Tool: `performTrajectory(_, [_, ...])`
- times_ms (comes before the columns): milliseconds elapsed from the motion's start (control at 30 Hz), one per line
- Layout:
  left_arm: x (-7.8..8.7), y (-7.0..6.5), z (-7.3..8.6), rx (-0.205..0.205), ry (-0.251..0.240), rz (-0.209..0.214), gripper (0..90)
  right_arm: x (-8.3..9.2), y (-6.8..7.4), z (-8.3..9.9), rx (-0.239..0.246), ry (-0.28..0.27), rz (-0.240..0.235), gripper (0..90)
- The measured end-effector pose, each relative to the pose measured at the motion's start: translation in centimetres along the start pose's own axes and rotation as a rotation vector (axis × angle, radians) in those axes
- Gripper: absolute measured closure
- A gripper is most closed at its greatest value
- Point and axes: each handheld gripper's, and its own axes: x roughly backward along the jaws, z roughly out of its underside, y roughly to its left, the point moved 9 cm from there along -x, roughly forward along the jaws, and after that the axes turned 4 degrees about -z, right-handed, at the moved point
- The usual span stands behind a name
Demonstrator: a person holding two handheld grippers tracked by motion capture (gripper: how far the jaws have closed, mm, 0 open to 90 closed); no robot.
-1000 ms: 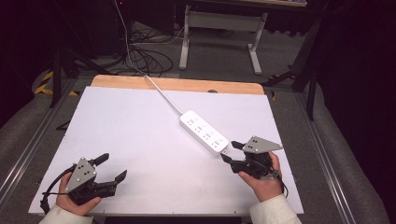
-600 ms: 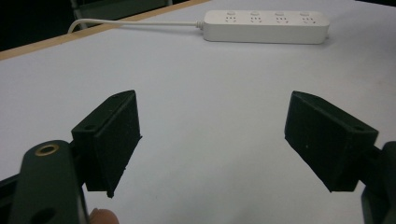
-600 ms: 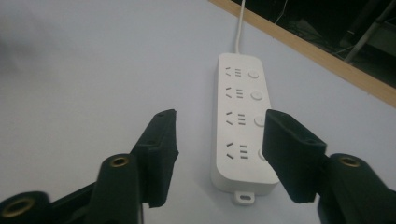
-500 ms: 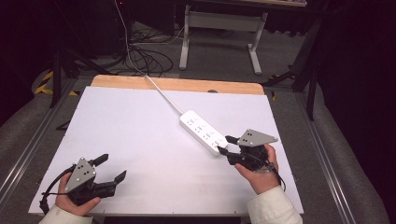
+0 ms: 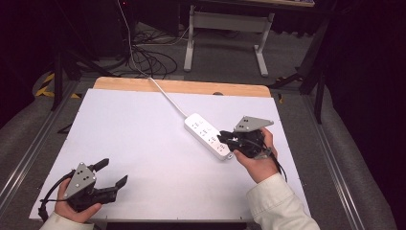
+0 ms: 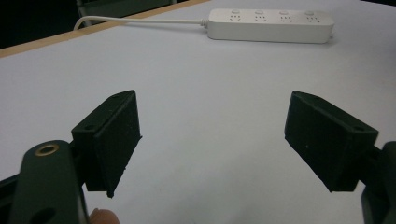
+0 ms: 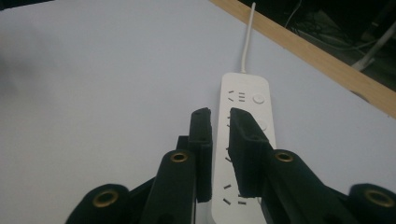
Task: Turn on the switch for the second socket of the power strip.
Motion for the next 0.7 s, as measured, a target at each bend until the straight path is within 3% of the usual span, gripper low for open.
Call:
performTrajectory(100, [0.0,0.0,0.0,0.009,-0.004,0.0,18.6,-0.7,-0.6,-0.4,-0.031,0.015,-0.005,84.9])
performTrajectory(233, [0.0,0.1,0.0,0.003,-0.003,-0.004,18.6,-1.6,-1.2,-1.1,-0.035,0.023,-0.001,90.0])
performTrajectory(700, [0.0,0.2,0.0,0.002,-0.002,-0.004,18.6,-4.9,-3.2,-1.7,-0.061,0.041,0.033,90.0])
